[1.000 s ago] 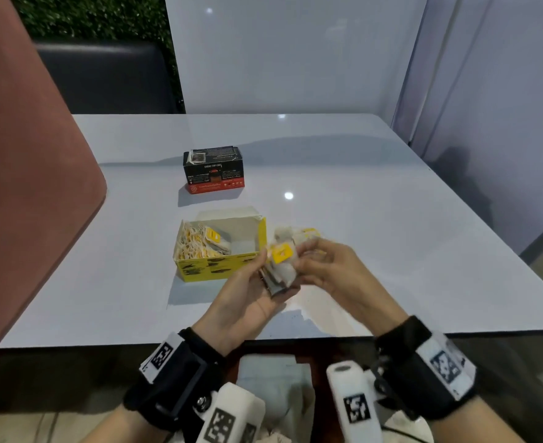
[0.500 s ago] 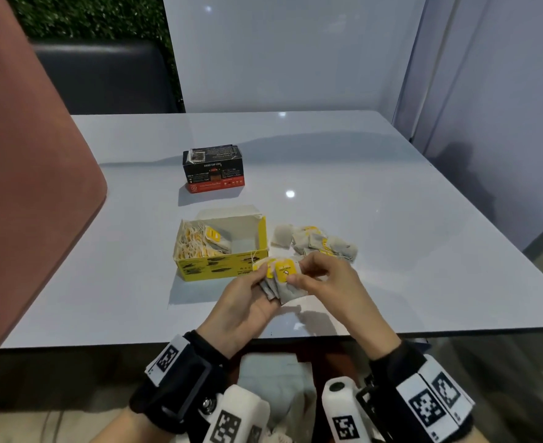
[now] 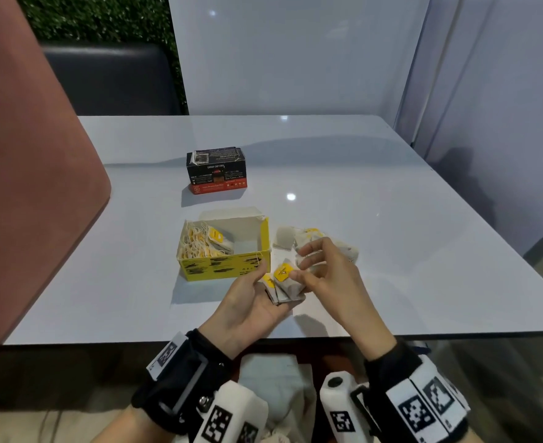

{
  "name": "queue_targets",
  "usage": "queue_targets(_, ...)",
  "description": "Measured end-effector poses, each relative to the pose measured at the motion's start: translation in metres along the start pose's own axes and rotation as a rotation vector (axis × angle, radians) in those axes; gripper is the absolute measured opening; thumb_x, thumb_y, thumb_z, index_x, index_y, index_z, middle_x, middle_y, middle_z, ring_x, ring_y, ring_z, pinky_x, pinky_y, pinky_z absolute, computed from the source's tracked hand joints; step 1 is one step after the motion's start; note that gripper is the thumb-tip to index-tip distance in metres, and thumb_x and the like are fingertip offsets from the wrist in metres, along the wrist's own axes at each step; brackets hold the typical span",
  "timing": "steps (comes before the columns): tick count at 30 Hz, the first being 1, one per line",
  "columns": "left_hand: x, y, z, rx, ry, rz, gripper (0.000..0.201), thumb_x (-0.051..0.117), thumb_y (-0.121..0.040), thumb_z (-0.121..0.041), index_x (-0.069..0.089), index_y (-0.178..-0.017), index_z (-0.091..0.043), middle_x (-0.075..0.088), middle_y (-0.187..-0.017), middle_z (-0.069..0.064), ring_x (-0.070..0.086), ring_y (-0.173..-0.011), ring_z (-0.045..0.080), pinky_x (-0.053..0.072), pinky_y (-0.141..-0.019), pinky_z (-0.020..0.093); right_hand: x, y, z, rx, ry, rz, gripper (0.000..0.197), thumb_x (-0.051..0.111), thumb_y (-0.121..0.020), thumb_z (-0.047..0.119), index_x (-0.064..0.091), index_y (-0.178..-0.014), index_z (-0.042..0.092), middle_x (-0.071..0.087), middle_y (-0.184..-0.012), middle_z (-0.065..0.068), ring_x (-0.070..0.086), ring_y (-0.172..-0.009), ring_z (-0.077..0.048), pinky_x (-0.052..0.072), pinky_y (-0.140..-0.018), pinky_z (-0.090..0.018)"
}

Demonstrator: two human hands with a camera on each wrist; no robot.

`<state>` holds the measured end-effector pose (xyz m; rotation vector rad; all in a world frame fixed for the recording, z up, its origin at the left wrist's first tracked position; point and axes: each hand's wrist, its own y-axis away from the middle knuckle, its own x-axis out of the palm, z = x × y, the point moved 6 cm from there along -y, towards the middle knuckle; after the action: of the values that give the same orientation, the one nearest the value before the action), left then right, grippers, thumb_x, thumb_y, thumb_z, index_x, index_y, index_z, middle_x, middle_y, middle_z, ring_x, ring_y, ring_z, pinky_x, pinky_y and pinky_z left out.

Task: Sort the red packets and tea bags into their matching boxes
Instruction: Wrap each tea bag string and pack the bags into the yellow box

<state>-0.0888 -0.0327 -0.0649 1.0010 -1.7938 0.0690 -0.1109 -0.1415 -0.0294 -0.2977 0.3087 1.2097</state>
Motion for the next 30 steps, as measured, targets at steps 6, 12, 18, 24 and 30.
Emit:
queue_targets(6, 0.003, 0.003, -0.003, 0.019, 0.013, 0.001, 0.049, 0.028, -0.101, -0.026, 0.041, -0.131, 0.01, 0.054, -0.127, 0.029, 0.066, -0.095, 0.036, 0.047, -0.091, 0.044, 0.0, 0.011, 0.014, -0.179, 0.246, 0.004, 0.012, 0.067, -0.077, 0.004, 0.061, -0.084, 0.011, 0.061, -0.09, 0.0, 0.057, -0.076, -0.008, 0.043, -0.066, -0.006)
queue_targets(12, 0.009, 0.002, 0.0, 0.062, -0.016, -0.012, 0.045, 0.029, -0.101, -0.025, 0.046, -0.124, 0.009, 0.06, -0.114, 0.029, 0.06, -0.096, 0.034, 0.047, -0.097, 0.038, -0.002, 0.01, 0.009, -0.073, 0.083, -0.013, 0.01, 0.067, -0.077, 0.002, 0.063, -0.075, 0.011, 0.064, -0.086, -0.005, 0.062, -0.075, -0.013, 0.045, -0.063, -0.007)
queue_targets(18, 0.007, 0.001, -0.004, 0.085, -0.095, -0.009, 0.037, 0.03, -0.101, -0.025, 0.052, -0.112, 0.002, 0.065, -0.089, 0.017, 0.065, -0.075, 0.024, 0.047, -0.076, 0.033, 0.009, 0.027, 0.023, -0.477, 0.716, 0.016, 0.019, 0.071, -0.076, 0.018, 0.061, -0.093, 0.018, 0.054, -0.105, 0.004, 0.04, -0.101, -0.008, 0.04, -0.062, -0.019)
queue_targets(24, -0.001, 0.002, -0.004, 0.028, -0.188, -0.063, 0.034, 0.031, -0.1, -0.024, 0.051, -0.107, 0.002, 0.059, -0.094, 0.019, 0.055, -0.088, 0.028, 0.033, -0.105, 0.045, 0.012, 0.028, 0.019, -0.562, 0.877, 0.068, 0.041, 0.079, -0.06, 0.007, 0.054, -0.088, 0.024, 0.056, -0.079, 0.01, 0.058, -0.077, -0.013, 0.044, -0.04, -0.025)
queue_targets(30, -0.003, 0.002, 0.001, -0.019, -0.184, -0.053, 0.034, 0.03, -0.1, -0.018, 0.057, -0.108, 0.001, 0.064, -0.097, 0.018, 0.062, -0.088, 0.028, 0.035, -0.104, 0.046, -0.004, 0.029, 0.033, -0.615, 0.626, -0.16, 0.009, 0.057, -0.075, 0.014, 0.06, -0.082, 0.019, 0.063, -0.077, 0.007, 0.057, -0.069, -0.009, 0.042, -0.051, -0.019)
